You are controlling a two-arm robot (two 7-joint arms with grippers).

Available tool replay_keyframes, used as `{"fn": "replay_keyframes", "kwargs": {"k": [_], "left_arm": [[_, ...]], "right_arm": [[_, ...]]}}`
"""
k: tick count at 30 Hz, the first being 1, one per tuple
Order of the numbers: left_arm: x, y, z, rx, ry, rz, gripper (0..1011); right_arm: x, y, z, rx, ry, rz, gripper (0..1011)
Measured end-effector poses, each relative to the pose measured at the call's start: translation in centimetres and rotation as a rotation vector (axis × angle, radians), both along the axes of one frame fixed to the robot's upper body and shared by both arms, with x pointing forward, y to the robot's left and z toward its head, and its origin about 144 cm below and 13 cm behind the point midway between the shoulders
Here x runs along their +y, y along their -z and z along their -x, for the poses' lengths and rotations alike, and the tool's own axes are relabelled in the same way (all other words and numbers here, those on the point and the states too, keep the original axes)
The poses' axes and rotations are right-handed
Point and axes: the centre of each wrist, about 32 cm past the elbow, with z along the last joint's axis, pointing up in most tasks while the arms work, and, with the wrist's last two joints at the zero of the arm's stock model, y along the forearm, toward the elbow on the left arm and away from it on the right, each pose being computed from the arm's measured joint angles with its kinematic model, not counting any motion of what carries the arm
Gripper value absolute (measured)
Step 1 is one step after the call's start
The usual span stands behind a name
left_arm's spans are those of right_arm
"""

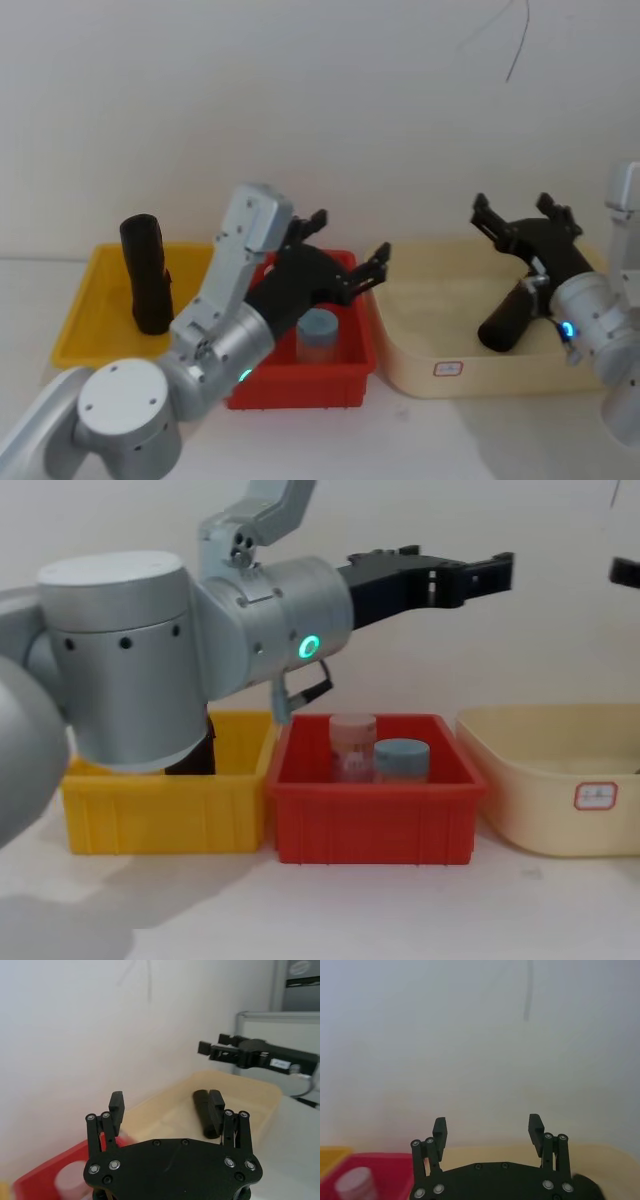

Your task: Pick up the garbage bag with the one hand and transfer it to the other hand.

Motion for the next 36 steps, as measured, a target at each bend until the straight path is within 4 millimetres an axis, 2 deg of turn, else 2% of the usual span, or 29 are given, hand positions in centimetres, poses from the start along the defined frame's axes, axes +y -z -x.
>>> {"fn": "replay_keyframes", "kwargs": {"k": [8, 17, 27, 36], "left_arm": [[1.7, 0.3, 1.5, -0.013, -0.115, 0.009, 1001], [3.8, 0.6, 3.2, -0.033, -0.261, 0.019, 1002], [5.8, 0.6, 5.0, -0.056, -0.422, 0.024, 1001], [7.6, 0.6, 6.6, -0.072, -0.571, 0.017, 1001]], "right_arm": [[2.7, -0.7, 0.9, -0.032, -0.101, 0.005, 1000], [6.3, 0.5, 2.8, 0.003, -0.233, 0.009, 1000], [8.5, 2.3, 4.4, 0.059, -0.321, 0.007, 1000], [9.4, 3.3, 5.0, 0.098, -0.364, 0.009, 999]]}}
